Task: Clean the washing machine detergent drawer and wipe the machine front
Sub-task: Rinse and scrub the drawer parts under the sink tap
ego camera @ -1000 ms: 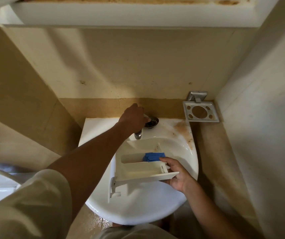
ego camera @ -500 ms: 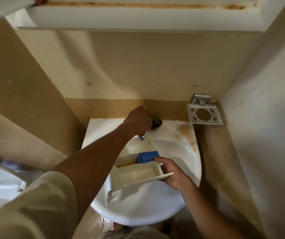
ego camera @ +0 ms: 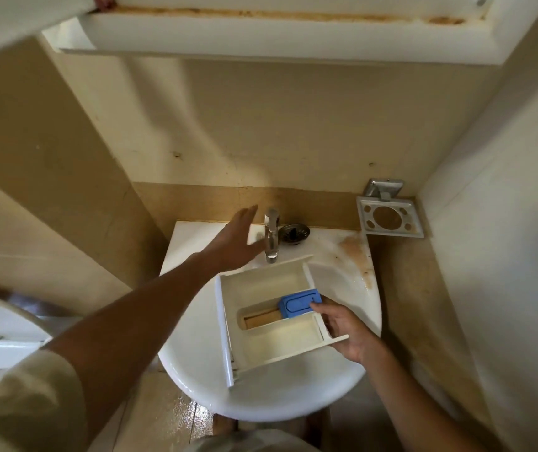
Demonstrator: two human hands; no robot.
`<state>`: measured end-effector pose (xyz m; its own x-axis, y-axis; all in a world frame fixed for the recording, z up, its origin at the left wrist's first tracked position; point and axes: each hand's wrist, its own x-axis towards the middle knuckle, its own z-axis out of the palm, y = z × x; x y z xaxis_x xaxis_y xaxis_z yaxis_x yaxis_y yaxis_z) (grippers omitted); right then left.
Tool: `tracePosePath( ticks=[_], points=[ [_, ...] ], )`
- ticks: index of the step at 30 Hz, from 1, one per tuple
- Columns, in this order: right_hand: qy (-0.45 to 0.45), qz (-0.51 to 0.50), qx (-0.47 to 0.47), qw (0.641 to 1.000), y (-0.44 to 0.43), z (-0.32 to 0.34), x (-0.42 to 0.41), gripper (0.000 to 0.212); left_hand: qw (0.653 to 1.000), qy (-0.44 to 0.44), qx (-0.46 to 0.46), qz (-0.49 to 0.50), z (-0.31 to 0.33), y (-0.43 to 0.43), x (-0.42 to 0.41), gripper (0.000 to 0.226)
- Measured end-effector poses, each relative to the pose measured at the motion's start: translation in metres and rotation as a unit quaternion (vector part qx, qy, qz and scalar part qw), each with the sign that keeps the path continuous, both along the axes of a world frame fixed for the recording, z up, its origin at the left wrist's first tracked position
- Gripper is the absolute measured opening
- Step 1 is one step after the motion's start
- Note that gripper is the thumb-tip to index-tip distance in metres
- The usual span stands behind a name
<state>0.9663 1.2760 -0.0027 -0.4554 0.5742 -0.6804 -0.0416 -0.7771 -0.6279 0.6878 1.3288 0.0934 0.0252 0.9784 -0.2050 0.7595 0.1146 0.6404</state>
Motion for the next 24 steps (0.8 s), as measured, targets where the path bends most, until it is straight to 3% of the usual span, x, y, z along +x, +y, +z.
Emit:
tracePosePath(
  ticks=[3, 6, 11, 15, 19, 21, 24],
  points=[
    [0.011, 0.032, -0.011, 0.999, 0.01, 0.002, -0.004, 0.052, 0.99, -0.039, -0.073, 0.117, -0.01, -0.025, -0.028, 0.055],
    [0.023, 0.096, -0.032, 0.995, 0.028, 0.006, -0.005, 0.046, 0.97, -0.102, -0.192, 0.112, -0.009, -0.046, -0.048, 0.04],
    [0.015, 0.211, -0.072, 0.975, 0.052, 0.012, -0.009, 0.043, 0.92, -0.183, -0.337, 0.083, -0.006, -0.077, -0.049, 0.039],
    [0.008, 0.248, -0.092, 0.964, 0.057, 0.015, -0.015, 0.051, 0.916, -0.169, -0.358, 0.059, -0.013, -0.095, -0.033, 0.041],
    [-0.055, 0.271, -0.091, 0.957, 0.062, 0.02, -0.024, 0.059, 0.874, -0.239, -0.417, 0.074, -0.019, -0.112, -0.035, 0.033],
    [-0.099, 0.275, -0.063, 0.954, 0.067, 0.027, -0.032, 0.056, 0.883, -0.239, -0.396, 0.086, -0.022, -0.119, -0.04, 0.025],
    [-0.126, 0.226, -0.023, 0.966, 0.078, 0.038, -0.045, 0.034, 0.891, -0.244, -0.362, 0.124, -0.023, -0.125, -0.046, 0.02]
  ],
)
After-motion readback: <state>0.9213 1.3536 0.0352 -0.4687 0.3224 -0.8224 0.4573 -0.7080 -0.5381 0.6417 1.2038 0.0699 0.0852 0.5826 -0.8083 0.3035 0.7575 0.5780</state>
